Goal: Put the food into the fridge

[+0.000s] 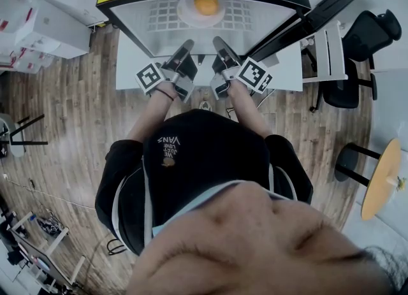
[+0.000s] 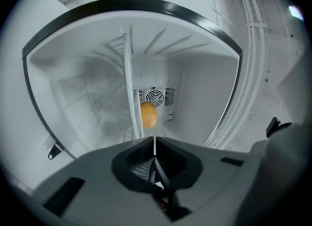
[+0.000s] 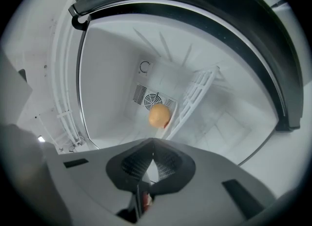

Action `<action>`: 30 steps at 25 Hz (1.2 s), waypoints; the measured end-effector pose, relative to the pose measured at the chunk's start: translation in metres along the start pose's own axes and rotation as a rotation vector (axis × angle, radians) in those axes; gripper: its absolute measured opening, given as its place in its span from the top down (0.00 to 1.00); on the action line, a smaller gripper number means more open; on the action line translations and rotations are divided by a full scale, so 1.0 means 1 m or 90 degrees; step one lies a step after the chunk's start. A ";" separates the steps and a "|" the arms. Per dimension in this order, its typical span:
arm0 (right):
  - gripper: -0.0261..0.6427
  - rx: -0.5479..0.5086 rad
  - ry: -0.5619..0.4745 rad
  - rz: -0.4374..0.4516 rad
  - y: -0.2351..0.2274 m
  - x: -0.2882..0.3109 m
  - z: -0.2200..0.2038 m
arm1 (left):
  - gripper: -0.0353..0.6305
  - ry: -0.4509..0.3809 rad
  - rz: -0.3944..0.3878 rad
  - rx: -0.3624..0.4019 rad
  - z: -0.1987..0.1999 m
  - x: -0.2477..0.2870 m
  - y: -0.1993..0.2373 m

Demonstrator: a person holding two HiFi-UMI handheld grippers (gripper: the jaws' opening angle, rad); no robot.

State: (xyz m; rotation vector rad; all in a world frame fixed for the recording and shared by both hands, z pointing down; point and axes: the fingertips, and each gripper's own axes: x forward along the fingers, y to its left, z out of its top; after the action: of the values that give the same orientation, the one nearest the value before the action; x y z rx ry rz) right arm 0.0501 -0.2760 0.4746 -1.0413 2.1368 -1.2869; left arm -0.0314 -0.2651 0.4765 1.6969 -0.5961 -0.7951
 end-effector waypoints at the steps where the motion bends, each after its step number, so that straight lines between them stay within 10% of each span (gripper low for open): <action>1: 0.94 0.000 0.001 0.000 0.001 -0.002 -0.001 | 0.91 0.001 0.000 0.000 -0.002 -0.001 -0.001; 30: 0.94 -0.005 -0.027 -0.008 0.015 -0.038 -0.033 | 0.91 0.018 -0.007 0.036 -0.019 -0.043 -0.016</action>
State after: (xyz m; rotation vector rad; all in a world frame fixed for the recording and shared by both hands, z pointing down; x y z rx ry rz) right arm 0.0456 -0.2236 0.4767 -1.0781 2.1090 -1.2512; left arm -0.0452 -0.2171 0.4729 1.7623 -0.5954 -0.7666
